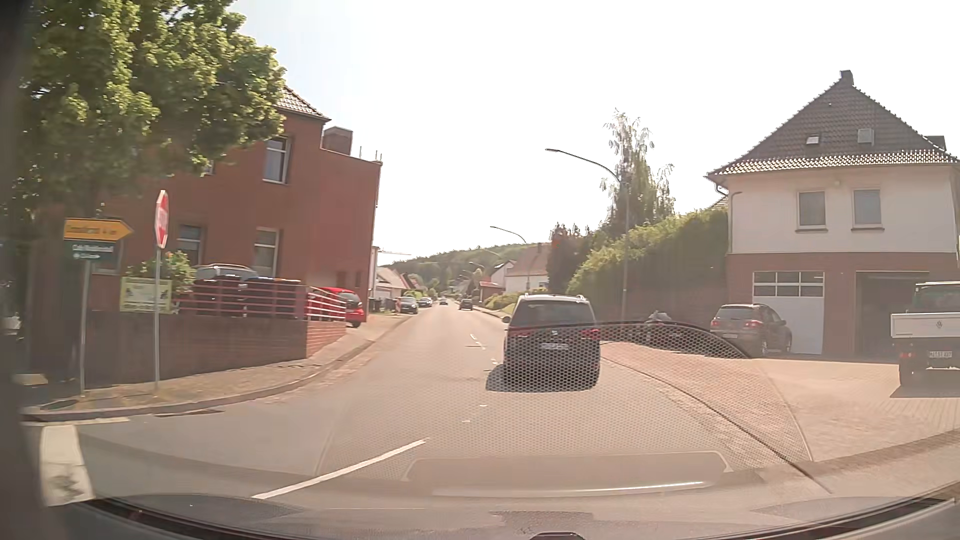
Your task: Follow the waypoints while adhering to traffic rules and regulations
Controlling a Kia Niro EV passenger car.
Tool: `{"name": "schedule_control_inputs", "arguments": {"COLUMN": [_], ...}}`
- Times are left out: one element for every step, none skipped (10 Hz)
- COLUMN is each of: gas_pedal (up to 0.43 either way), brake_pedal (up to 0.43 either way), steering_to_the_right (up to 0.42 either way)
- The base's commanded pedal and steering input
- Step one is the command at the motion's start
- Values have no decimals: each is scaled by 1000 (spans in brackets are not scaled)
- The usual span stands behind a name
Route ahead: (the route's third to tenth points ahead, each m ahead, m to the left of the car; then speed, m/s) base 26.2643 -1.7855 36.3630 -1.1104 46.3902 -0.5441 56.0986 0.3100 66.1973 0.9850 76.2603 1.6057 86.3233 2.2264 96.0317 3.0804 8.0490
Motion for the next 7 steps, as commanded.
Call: {"name": "schedule_control_inputs", "arguments": {"gas_pedal": [319,319,319,299,299,299,299], "brake_pedal": [0,0,0,0,0,0,0], "steering_to_the_right": [165,124,85,40,6,-26,-47]}}
